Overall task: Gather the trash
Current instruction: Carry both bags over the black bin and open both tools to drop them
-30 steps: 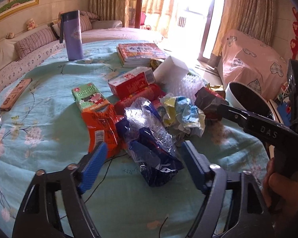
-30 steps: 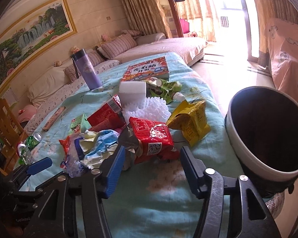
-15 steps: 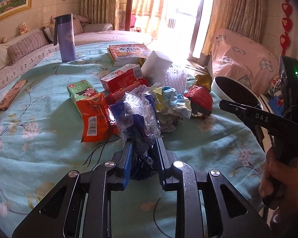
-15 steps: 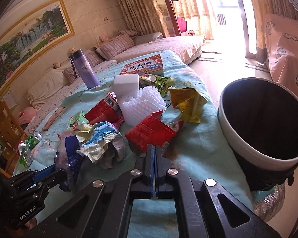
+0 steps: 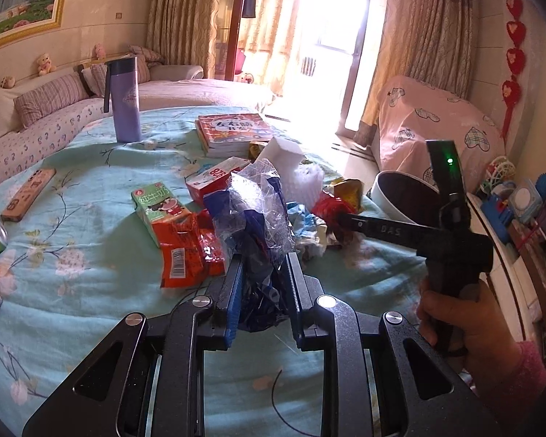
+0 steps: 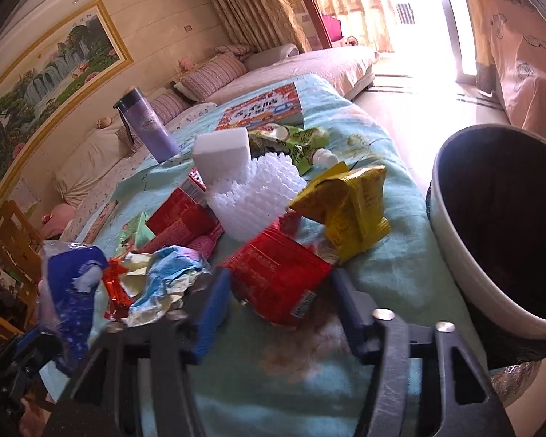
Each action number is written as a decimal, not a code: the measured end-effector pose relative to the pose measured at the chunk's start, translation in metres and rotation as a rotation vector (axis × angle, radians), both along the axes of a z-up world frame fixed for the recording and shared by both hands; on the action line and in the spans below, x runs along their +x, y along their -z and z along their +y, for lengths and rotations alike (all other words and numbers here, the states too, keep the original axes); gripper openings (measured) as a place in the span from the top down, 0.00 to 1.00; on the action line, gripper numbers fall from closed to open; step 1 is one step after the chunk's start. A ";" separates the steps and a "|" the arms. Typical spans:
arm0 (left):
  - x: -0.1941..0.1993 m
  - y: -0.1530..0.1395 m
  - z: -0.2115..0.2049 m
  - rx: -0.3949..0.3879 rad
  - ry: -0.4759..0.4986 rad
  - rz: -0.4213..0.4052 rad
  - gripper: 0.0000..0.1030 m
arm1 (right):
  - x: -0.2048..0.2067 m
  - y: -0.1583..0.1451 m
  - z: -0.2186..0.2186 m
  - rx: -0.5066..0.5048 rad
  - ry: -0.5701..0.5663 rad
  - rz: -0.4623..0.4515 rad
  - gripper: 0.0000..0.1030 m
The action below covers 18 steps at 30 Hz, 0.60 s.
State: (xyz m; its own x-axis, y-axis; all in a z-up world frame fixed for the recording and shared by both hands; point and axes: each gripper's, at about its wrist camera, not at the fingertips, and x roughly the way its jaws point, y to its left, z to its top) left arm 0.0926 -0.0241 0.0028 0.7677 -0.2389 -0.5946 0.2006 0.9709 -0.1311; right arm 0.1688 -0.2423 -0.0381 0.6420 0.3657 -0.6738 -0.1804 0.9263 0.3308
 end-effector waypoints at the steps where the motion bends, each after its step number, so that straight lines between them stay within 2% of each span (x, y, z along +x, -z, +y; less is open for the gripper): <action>1: 0.001 -0.001 -0.001 -0.002 0.005 0.001 0.80 | -0.001 0.000 -0.001 0.011 -0.002 -0.003 0.78; 4: 0.000 -0.001 -0.005 -0.002 0.023 -0.003 0.80 | -0.013 -0.004 -0.003 0.018 0.002 -0.028 0.82; 11: -0.006 -0.011 -0.032 -0.010 0.104 -0.025 0.80 | -0.053 -0.024 -0.024 0.048 0.012 -0.072 0.83; 18: 0.001 -0.013 -0.071 -0.013 0.197 -0.012 0.80 | -0.074 -0.030 -0.074 0.053 0.113 -0.079 0.85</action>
State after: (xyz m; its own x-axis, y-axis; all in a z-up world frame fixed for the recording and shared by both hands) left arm 0.0932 -0.0956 0.0156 0.7123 -0.3929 -0.5816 0.3880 0.9109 -0.1403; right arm 0.0948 -0.3165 -0.0084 0.7312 0.3224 -0.6012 -0.1038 0.9236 0.3690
